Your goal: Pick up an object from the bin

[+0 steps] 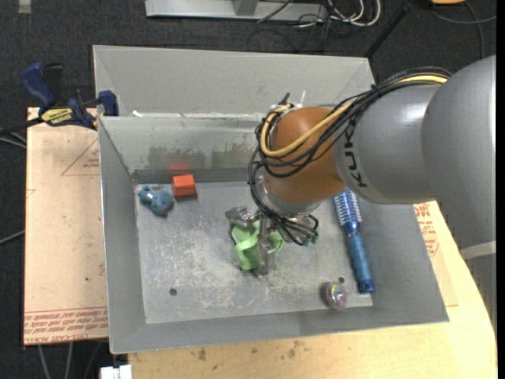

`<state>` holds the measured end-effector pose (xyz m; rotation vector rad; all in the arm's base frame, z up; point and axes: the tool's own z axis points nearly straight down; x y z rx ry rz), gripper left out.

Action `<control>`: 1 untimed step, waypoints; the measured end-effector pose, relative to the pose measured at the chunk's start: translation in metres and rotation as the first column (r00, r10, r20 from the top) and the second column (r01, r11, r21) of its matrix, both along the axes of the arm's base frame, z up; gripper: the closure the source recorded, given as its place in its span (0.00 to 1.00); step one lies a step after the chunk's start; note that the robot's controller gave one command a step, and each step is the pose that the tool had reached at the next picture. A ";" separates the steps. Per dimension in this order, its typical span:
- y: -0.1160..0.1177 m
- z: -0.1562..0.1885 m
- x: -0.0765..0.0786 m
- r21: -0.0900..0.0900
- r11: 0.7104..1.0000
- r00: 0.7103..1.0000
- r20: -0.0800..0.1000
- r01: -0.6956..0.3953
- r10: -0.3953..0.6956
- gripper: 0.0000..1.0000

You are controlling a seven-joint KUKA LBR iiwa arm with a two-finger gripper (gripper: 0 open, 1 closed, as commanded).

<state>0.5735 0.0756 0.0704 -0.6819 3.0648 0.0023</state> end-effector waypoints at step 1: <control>0.000 0.008 0.000 0.001 1.000 1.000 0.001 0.003 -0.003 1.00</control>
Offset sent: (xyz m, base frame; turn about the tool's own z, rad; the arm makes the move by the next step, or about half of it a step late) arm -0.0002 -0.0002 0.0076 0.0000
